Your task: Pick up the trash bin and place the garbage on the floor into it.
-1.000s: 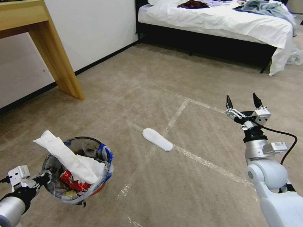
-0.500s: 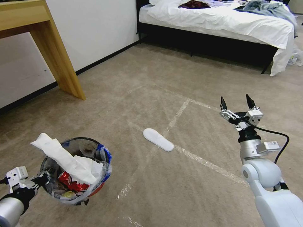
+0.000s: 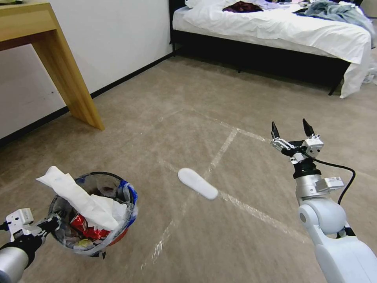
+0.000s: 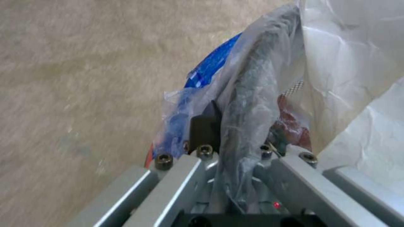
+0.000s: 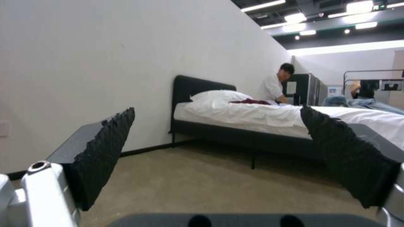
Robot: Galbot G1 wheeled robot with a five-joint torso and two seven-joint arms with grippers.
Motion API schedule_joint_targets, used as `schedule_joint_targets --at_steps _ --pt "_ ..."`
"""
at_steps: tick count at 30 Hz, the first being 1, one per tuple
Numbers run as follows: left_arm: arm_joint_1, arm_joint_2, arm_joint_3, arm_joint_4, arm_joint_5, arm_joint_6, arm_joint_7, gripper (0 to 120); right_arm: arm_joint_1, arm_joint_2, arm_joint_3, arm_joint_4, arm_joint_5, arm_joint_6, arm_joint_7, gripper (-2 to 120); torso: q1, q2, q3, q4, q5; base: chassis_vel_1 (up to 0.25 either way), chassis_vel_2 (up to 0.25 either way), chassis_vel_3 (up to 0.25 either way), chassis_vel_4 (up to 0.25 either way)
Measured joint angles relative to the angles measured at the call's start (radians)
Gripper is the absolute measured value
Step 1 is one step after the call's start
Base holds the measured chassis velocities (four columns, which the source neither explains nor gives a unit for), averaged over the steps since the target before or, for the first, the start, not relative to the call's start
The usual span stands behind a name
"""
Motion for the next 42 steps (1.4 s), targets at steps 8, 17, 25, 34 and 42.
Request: schedule_joint_targets --at_steps 8,17,25,34,42 --pt "-0.005 0.003 0.001 0.002 0.000 -0.005 -0.002 1 -0.002 -0.004 0.000 0.000 -0.001 0.010 0.002 100 0.000 0.000 0.000 -0.0001 -0.0005 -0.178 0.161 0.160 -0.178" --pt "-0.002 0.000 -0.003 0.003 -0.001 -0.007 -0.003 1 0.006 -0.002 -0.012 -0.007 -0.001 0.015 0.001 100 0.000 0.000 0.000 -0.0001 -0.0003 -0.037 0.040 0.034 -0.040" --pt "-0.006 0.001 -0.001 0.006 -0.001 -0.007 -0.003 1 0.001 -0.004 -0.009 -0.010 -0.001 0.017 -0.002 100 0.000 0.000 0.000 -0.0001 -0.0003 0.000 0.000 0.000 0.000" --pt "-0.007 0.002 0.000 0.008 -0.001 -0.008 -0.002 1 -0.001 -0.001 -0.011 -0.009 -0.004 0.017 -0.002 100 0.000 0.000 0.000 0.0000 -0.0003 0.000 0.000 0.000 0.000" --pt "-0.004 -0.001 0.000 0.008 -0.001 -0.009 0.000 1 0.002 -0.010 -0.021 -0.010 -0.004 0.017 -0.002 100 0.000 0.000 0.000 -0.0003 -0.0002 -0.076 0.055 0.075 -0.051"
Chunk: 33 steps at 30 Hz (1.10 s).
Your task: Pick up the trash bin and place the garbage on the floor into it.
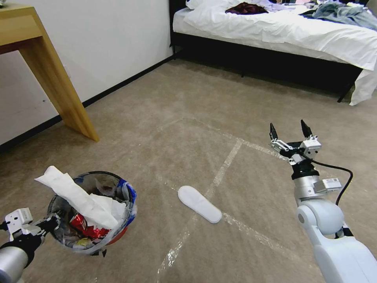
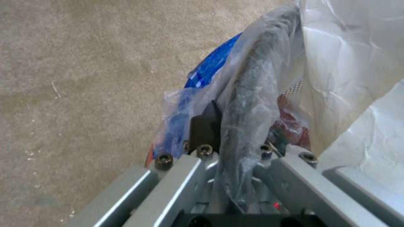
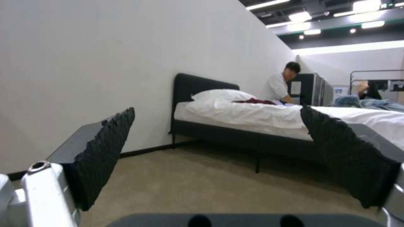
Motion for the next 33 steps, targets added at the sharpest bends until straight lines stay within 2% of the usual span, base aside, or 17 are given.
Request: schedule_joint_targets --at_steps 4,10,11,12,14,16,17,18,21,22,24,25,27,28,29,31,33 --pt "-0.001 -0.001 -0.001 -0.001 0.000 -0.001 0.000 1 0.012 -0.018 -0.026 -0.004 0.011 -0.014 0.006 100 0.000 0.000 0.000 0.0002 0.0000 -0.027 0.025 0.017 -0.029" --pt "-0.001 -0.004 -0.004 0.000 0.000 -0.001 0.000 1 0.050 -0.068 -0.130 -0.009 0.074 -0.132 0.076 100 0.000 0.000 0.000 0.0002 -0.0001 0.000 0.000 0.000 0.000" --pt "-0.001 -0.007 -0.006 0.000 -0.001 -0.002 0.000 1 0.080 -0.091 -0.184 -0.013 0.114 -0.240 0.110 100 0.000 0.000 0.000 0.0004 -0.0002 0.000 0.000 0.000 0.000" --pt "-0.001 -0.007 -0.006 0.000 -0.001 -0.002 0.000 1 0.080 -0.091 -0.184 -0.013 0.114 -0.240 0.110 100 0.000 0.000 0.000 0.0004 -0.0002 0.000 0.000 0.000 0.000" --pt "-0.003 -0.007 -0.006 0.002 -0.001 -0.002 0.000 1 0.112 -0.126 -0.246 -0.003 0.205 -0.464 0.163 100 0.000 0.000 0.000 0.0002 0.0001 0.000 0.000 0.000 0.000" --pt "-0.004 -0.007 -0.006 0.003 -0.001 -0.002 0.000 1 0.118 -0.130 -0.254 -0.001 0.222 -0.506 0.171 100 0.000 0.000 0.000 -0.0001 0.0001 0.000 0.000 0.000 0.000" --pt "-0.005 -0.006 -0.006 0.006 -0.001 -0.003 0.000 1 0.134 -0.140 -0.274 0.002 0.259 -0.593 0.188 100 0.000 0.000 0.000 0.0000 -0.0003 0.000 0.000 0.000 0.000" --pt "-0.005 -0.006 -0.006 0.006 -0.001 -0.003 0.000 1 0.134 -0.140 -0.274 0.002 0.259 -0.593 0.188 100 0.000 0.000 0.000 0.0000 -0.0003 0.000 0.000 0.000 0.000" --pt "-0.011 -0.003 -0.006 0.016 -0.001 -0.005 -0.001 1 0.189 -0.160 -0.353 -0.020 0.362 -0.803 0.206 100 0.000 0.000 0.000 0.0002 -0.0003 0.000 0.000 0.000 0.000" --pt "-0.011 -0.003 -0.006 0.016 -0.001 -0.005 -0.001 1 0.189 -0.160 -0.353 -0.020 0.362 -0.803 0.206 100 0.000 0.000 0.000 0.0002 -0.0003 0.000 0.000 0.000 0.000" --pt "-0.015 -0.002 -0.006 0.021 -0.001 -0.006 -0.001 1 0.216 -0.162 -0.395 -0.038 0.397 -0.891 0.204 100 0.000 0.000 0.000 0.0001 -0.0001 0.000 0.000 0.000 0.000" --pt "-0.017 -0.001 -0.006 0.026 -0.001 -0.007 -0.001 1 0.249 -0.161 -0.444 -0.067 0.407 -0.964 0.187 100 0.000 0.000 0.000 0.0001 -0.0001 0.000 0.000 0.000 0.000" --pt "-0.017 -0.002 -0.006 0.027 -0.001 -0.008 -0.001 1 0.281 -0.156 -0.486 -0.103 0.390 -1.007 0.145 100 0.000 0.000 0.000 0.0000 0.0000 0.000 0.000 0.000 0.000" --pt "-0.014 -0.004 -0.007 0.028 -0.001 -0.010 -0.001 1 0.317 -0.149 -0.530 -0.149 0.354 -1.022 0.082 100 0.000 0.000 0.000 0.0000 -0.0003 0.000 0.000 0.000 0.000" --pt "-0.014 -0.004 -0.007 0.028 -0.001 -0.010 -0.001 1 0.317 -0.149 -0.530 -0.149 0.354 -1.022 0.082 100 0.000 0.000 0.000 0.0000 -0.0003 0.000 0.000 0.000 0.000" --pt "-0.008 -0.010 -0.011 0.027 0.000 -0.011 -0.002 1 0.383 -0.132 -0.604 -0.236 0.252 -1.027 -0.018 100 0.000 0.000 0.000 0.0000 0.0000 0.000 0.000 0.000 0.000" --pt "-0.004 -0.015 -0.014 0.024 0.000 -0.012 -0.002 1 0.430 -0.118 -0.649 -0.292 0.205 -1.026 -0.065 100 0.000 0.000 0.000 0.0001 -0.0002 0.000 0.000 0.000 0.000"
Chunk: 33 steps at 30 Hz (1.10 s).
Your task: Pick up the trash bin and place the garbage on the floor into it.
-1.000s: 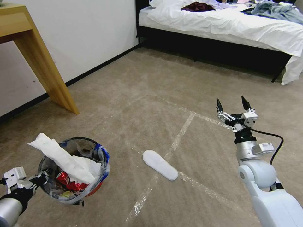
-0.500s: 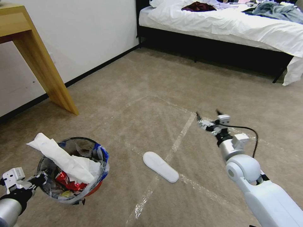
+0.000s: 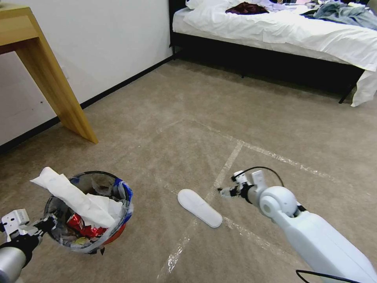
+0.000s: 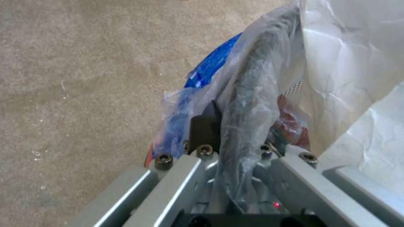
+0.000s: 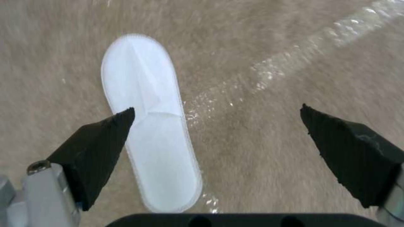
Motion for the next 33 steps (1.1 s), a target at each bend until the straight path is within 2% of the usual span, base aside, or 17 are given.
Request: schedule_joint_targets --at_steps 6,16,18,30,33 --pt "0.016 -0.026 -0.011 -0.008 0.003 -0.004 0.000 1 0.123 0.070 -0.131 -0.163 -0.076 0.005 -0.066 100 0.000 0.000 0.000 0.0002 -0.0001 0.000 0.000 0.000 0.000" --pt "0.032 -0.037 -0.044 -0.010 0.000 -0.008 0.003 1 0.160 0.171 -0.242 -0.288 -0.111 0.014 -0.080 100 0.000 0.000 0.000 0.0000 0.0000 0.000 0.000 0.000 0.000" --pt "0.036 -0.033 -0.052 -0.009 -0.005 -0.009 0.003 1 0.164 0.206 -0.269 -0.336 -0.133 0.039 -0.086 99 0.000 0.000 0.000 0.0000 0.0000 0.000 0.000 0.000 0.000" --pt "0.037 -0.026 -0.056 -0.001 -0.012 -0.009 0.003 1 0.190 0.278 -0.285 -0.473 -0.159 0.125 -0.098 98 0.000 0.000 0.000 -0.0001 -0.0001 0.000 0.000 0.000 0.000" --pt "0.037 -0.026 -0.056 0.000 -0.012 -0.009 0.004 1 0.194 0.301 -0.287 -0.511 -0.163 0.151 -0.099 90 0.000 0.000 0.000 0.0000 0.0001 0.000 0.000 0.000 0.000"
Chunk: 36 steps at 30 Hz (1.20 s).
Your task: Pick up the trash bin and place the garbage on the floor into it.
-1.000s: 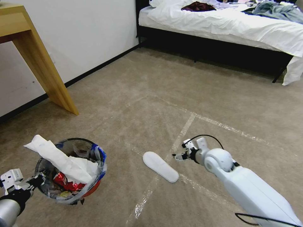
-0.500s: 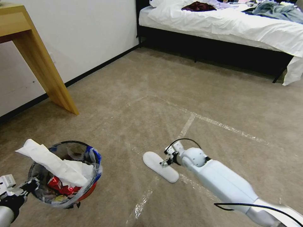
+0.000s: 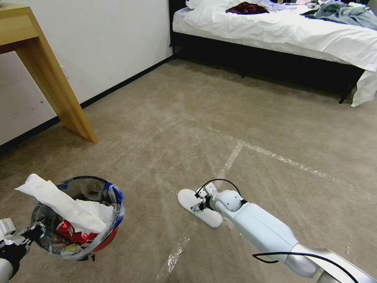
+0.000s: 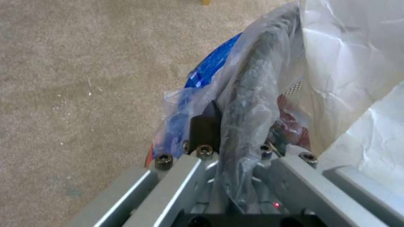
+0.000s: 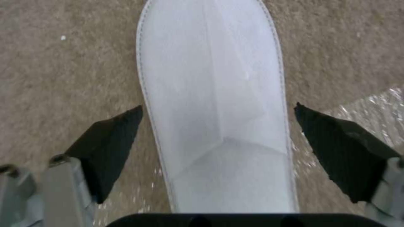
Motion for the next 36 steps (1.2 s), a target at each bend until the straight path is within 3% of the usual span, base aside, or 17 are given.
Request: schedule_joint_targets --at_steps 7,36 --pt "0.004 -0.003 0.001 0.002 0.001 -0.001 0.001 1 0.006 0.044 0.002 -0.068 -0.019 0.055 -0.003 90 0.000 0.000 0.000 0.0000 0.0000 0.000 0.000 0.000 0.000" --pt "-0.005 0.007 0.011 0.000 0.001 -0.001 -0.004 1 0.013 0.063 0.019 -0.125 -0.028 0.126 -0.024 90 0.000 0.000 0.000 -0.0001 0.0000 0.000 0.000 0.000 0.000"
